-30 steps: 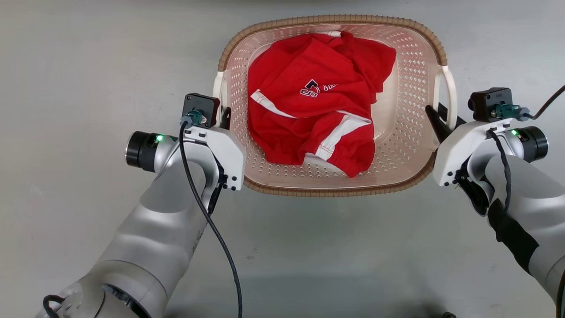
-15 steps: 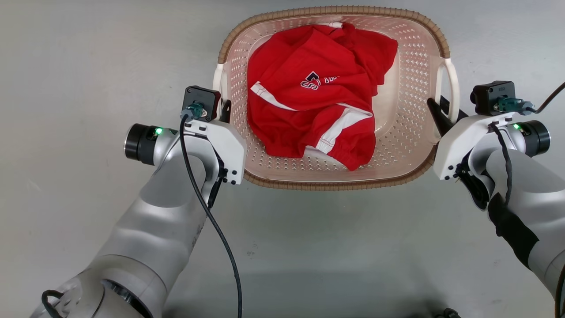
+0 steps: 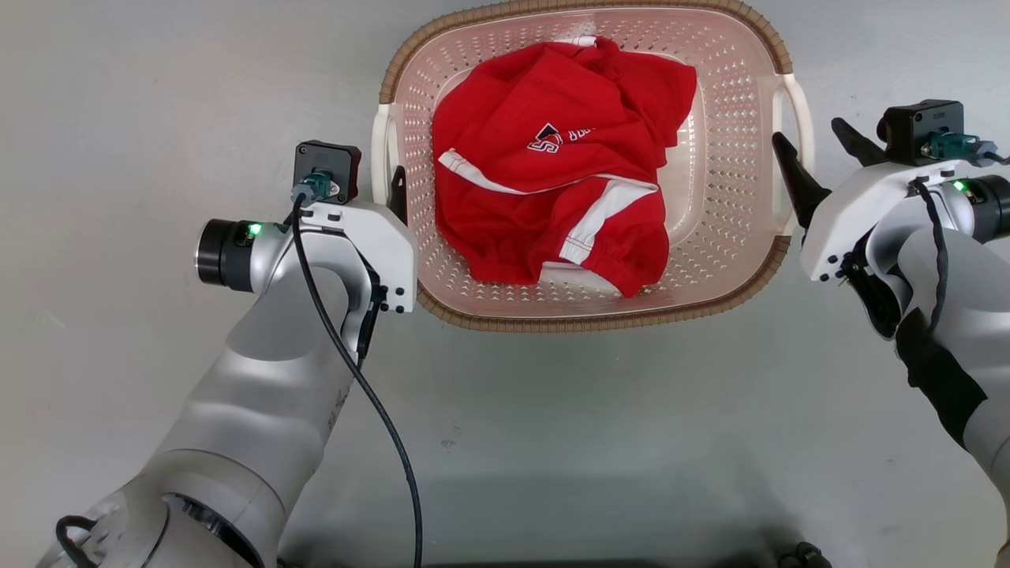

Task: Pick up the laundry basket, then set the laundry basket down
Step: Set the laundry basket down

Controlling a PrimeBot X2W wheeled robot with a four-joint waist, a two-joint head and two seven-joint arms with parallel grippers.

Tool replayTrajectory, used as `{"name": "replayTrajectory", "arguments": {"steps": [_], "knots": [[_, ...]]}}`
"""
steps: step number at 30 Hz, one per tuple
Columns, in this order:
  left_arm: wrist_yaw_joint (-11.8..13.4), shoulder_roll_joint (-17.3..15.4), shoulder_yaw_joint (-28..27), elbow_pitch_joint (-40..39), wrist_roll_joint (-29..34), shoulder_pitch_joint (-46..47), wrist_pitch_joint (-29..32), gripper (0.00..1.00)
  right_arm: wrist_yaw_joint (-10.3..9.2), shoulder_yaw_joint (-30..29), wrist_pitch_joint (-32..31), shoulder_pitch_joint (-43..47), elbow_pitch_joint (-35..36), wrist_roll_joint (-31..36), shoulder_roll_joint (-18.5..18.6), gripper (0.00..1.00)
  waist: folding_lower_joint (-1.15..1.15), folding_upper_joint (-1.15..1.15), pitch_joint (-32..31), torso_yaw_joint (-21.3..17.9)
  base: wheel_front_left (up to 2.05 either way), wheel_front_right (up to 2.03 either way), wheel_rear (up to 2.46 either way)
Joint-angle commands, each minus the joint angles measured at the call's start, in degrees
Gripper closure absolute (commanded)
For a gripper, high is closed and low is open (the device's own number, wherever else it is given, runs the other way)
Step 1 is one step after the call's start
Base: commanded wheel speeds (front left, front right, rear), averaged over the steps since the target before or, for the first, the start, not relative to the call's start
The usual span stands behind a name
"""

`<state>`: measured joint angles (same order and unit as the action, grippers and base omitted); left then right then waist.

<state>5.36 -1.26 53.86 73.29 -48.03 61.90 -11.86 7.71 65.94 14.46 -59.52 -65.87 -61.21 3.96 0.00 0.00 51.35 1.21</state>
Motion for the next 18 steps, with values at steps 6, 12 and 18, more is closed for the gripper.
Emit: {"name": "replayTrajectory", "arguments": {"steps": [6, 12, 18], "knots": [[0.20, -1.63, -0.33, -1.27, -1.05, 0.24, -1.07, 0.00, -0.22, -2.99, 0.53, 3.73, 0.10, 3.17, 0.96, 0.00, 0.00, 0.00, 0.47, -0.16, 0.00, 0.00, 0.00], [0.32, -1.63, 0.29, -2.03, -1.49, 0.31, -1.17, 0.00, -0.22, -4.33, 0.53, 4.42, 0.32, 4.83, 0.76, 0.00, 0.00, 0.00, 0.93, -0.22, 0.00, 0.00, 0.00], [0.54, -1.63, 1.06, -2.44, -2.03, 0.54, -1.10, 0.00, -0.22, -5.07, 0.53, 5.15, 0.35, 5.90, 0.52, 0.00, 0.00, 0.00, 1.08, -0.08, 0.00, 0.00, 0.00]]}}
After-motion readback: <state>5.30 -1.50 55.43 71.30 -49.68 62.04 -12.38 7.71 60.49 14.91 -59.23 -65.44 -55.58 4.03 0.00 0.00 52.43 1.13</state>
